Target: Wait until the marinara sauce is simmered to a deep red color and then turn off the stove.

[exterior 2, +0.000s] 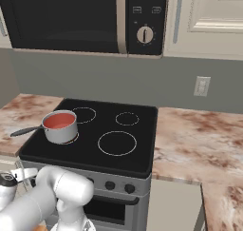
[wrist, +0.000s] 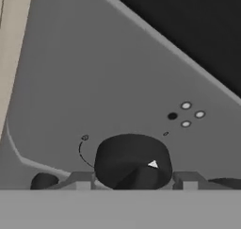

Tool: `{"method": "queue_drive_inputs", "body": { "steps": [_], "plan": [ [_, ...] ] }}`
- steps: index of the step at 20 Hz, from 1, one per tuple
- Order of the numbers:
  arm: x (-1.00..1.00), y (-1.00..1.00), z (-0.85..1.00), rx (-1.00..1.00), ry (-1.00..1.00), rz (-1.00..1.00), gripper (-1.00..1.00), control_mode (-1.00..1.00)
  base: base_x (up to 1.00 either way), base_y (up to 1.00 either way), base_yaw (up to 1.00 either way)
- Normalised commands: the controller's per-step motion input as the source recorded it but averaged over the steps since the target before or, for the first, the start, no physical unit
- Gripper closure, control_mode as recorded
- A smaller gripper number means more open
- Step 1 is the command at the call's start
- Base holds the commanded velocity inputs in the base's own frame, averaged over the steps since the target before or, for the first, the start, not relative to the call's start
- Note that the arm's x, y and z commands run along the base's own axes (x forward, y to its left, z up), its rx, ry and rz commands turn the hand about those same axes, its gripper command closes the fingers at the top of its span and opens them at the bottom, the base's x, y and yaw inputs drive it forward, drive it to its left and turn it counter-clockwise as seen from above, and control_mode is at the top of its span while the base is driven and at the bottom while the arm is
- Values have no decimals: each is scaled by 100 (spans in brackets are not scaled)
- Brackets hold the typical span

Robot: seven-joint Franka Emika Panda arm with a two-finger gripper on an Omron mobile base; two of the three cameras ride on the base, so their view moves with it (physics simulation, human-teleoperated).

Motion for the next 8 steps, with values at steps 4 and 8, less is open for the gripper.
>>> {"method": "queue_drive_inputs", "body": {
  "steps": [4, 8],
  "plan": [
    [-12, -13, -12, 34, -14, -43, 100, -100, 0, 0, 0],
    [-19, -17, -14, 34, -18, -46, 100, -100, 0, 0, 0]
  ]
}}
